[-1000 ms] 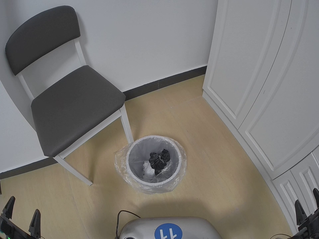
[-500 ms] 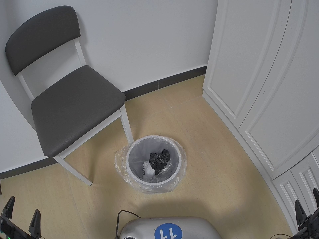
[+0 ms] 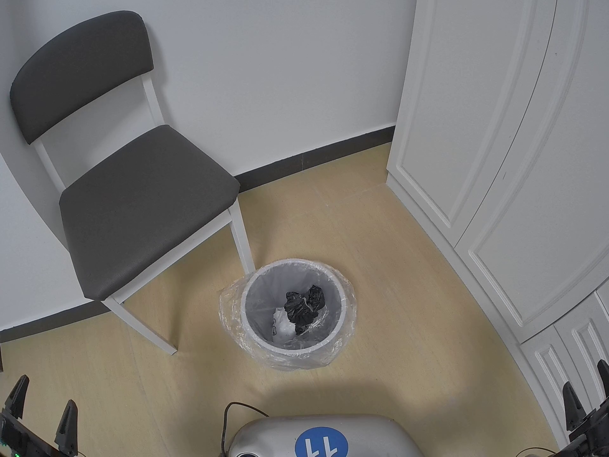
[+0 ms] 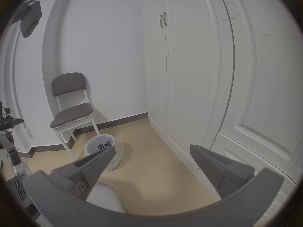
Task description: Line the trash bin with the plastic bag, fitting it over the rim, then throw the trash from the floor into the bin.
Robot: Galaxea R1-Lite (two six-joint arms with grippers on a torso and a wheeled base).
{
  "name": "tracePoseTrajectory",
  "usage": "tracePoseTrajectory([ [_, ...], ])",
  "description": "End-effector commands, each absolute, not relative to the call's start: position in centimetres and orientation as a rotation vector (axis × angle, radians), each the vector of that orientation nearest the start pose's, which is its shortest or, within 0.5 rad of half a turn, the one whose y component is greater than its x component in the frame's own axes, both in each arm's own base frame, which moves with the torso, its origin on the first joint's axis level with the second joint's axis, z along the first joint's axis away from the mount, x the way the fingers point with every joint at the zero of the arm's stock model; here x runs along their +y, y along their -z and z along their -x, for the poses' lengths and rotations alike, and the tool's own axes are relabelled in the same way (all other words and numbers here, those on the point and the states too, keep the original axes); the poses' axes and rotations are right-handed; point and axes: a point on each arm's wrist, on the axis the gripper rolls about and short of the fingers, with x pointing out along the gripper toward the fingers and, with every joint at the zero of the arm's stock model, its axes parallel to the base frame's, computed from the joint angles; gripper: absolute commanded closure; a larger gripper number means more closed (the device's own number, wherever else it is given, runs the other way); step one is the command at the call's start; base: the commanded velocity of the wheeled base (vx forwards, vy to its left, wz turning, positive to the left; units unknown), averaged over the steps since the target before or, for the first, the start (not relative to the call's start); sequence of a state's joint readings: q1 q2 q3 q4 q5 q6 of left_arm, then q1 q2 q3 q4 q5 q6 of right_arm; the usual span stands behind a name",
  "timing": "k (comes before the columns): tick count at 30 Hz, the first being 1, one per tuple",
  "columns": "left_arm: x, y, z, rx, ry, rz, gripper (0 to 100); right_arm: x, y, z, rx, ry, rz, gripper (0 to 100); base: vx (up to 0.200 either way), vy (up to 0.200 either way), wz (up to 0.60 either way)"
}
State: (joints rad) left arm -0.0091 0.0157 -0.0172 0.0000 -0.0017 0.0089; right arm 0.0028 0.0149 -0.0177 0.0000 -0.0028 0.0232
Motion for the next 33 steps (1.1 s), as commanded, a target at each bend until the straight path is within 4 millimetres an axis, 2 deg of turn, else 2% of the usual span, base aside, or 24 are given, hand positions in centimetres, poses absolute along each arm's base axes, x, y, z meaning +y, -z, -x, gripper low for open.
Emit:
tracePoseTrajectory([
  [1,0.02,-7.55,2.28,0.0,0.011,-0.009,0,-0.01,-7.59,2.29,-0.002,0.0,-0.021,0,0.0,0.0,0.0],
  [33,0.02,-7.55,2.28,0.0,0.011,-0.009,0,-0.01,-7.59,2.29,-0.002,0.002,-0.015,0,0.0,0.0,0.0],
])
